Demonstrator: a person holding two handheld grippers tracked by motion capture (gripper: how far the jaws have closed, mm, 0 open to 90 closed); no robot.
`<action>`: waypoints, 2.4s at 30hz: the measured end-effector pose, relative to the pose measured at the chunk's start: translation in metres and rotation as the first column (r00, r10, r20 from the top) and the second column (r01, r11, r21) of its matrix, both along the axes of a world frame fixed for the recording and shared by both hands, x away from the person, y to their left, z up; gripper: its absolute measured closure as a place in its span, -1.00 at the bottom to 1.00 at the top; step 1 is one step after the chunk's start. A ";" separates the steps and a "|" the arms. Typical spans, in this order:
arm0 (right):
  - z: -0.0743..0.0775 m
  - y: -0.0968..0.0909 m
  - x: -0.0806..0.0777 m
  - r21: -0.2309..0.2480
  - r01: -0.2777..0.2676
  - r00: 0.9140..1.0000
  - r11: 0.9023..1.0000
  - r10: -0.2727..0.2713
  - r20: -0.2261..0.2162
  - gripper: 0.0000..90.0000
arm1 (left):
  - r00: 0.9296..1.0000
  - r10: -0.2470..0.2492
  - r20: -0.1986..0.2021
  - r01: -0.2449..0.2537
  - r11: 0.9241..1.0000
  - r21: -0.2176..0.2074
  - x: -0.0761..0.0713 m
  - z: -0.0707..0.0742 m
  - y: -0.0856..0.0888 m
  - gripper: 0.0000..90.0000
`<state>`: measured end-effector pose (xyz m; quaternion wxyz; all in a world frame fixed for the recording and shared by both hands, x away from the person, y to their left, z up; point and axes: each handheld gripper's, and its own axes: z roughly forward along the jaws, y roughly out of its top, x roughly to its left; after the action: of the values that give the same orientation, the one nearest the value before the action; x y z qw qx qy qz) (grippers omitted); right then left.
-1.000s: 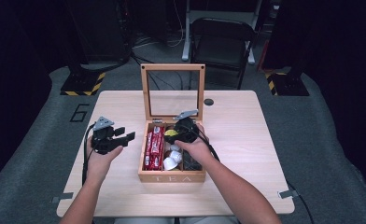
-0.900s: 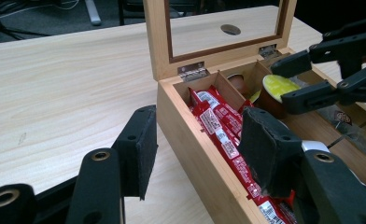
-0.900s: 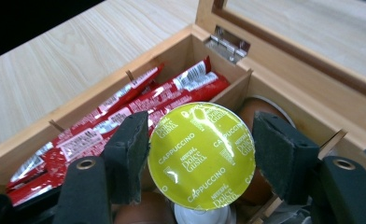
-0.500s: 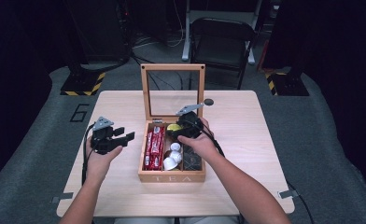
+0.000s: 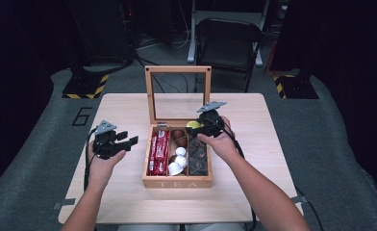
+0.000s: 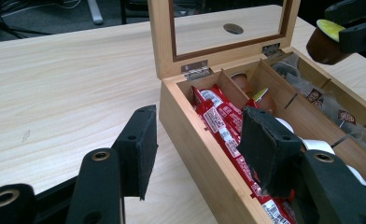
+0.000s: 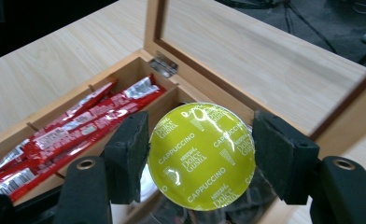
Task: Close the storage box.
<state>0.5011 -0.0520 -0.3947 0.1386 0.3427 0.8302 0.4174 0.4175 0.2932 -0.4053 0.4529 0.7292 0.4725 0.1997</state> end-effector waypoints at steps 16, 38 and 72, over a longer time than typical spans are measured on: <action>-0.007 -0.050 0.006 -0.032 0.116 0.993 0.993 -0.116 0.005 -0.17 | 1.000 0.003 0.000 -0.003 1.000 0.000 0.000 0.000 -0.001 0.03; -0.029 -0.094 0.005 -0.085 0.213 0.977 0.973 -0.213 0.011 -0.17 | 1.000 0.005 -0.002 -0.005 1.000 0.003 0.001 -0.001 -0.001 0.03; -0.085 -0.123 -0.002 -0.132 0.316 0.943 0.939 -0.326 -0.065 -0.17 | 1.000 0.007 -0.004 -0.007 1.000 0.004 0.000 -0.002 -0.001 0.03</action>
<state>0.4993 -0.1746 -0.4799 0.1893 0.4824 0.7918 0.3234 0.4180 0.2923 -0.4073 0.4498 0.7290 0.4755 0.2005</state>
